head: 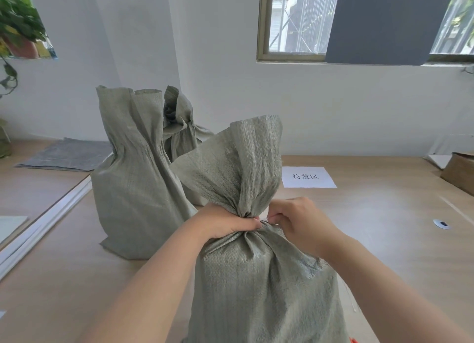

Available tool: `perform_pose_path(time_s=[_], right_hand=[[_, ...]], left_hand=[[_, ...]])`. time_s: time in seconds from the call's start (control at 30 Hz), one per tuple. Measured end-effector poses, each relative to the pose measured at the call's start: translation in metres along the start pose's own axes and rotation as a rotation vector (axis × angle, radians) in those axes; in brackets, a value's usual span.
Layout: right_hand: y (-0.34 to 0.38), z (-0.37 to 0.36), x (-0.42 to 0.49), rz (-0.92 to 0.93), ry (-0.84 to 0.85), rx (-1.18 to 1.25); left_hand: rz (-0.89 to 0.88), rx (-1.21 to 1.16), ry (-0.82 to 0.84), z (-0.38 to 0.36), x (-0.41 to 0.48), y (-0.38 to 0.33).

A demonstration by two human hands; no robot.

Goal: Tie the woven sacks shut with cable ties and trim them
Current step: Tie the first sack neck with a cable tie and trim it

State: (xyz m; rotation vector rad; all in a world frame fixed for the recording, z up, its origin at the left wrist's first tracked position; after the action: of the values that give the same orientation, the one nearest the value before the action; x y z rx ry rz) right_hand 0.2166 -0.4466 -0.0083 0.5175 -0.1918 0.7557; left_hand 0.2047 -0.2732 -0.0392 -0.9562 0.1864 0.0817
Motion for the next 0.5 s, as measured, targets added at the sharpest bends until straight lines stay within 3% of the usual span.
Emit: perform_pose_path(time_s=[0.13, 0.3, 0.5], right_hand=[[-0.007, 0.004, 0.001, -0.021, 0.02, 0.004], [0.008, -0.008, 0.004, 0.038, 0.182, -0.132], [0.023, -0.007, 0.01, 0.172, 0.137, -0.25]], left_hand=[[0.008, -0.027, 0.002, -0.001, 0.0, 0.005], [-0.05, -0.075, 0.014, -0.005, -0.003, -0.001], [-0.071, -0.126, 0.036, -0.005, -0.003, 0.003]])
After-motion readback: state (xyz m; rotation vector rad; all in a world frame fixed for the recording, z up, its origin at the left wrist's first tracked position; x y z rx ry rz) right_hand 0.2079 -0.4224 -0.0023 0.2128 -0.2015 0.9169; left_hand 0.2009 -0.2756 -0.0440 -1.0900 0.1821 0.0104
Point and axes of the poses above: each hand's wrist, its own x-axis towards the middle knuckle, its own z-axis out of the back of the hand, y = z × x, the point moved 6 cm from there along x, towards the middle knuckle, and after that the axes turned 2 degrees about x, right-handed, at the moved point
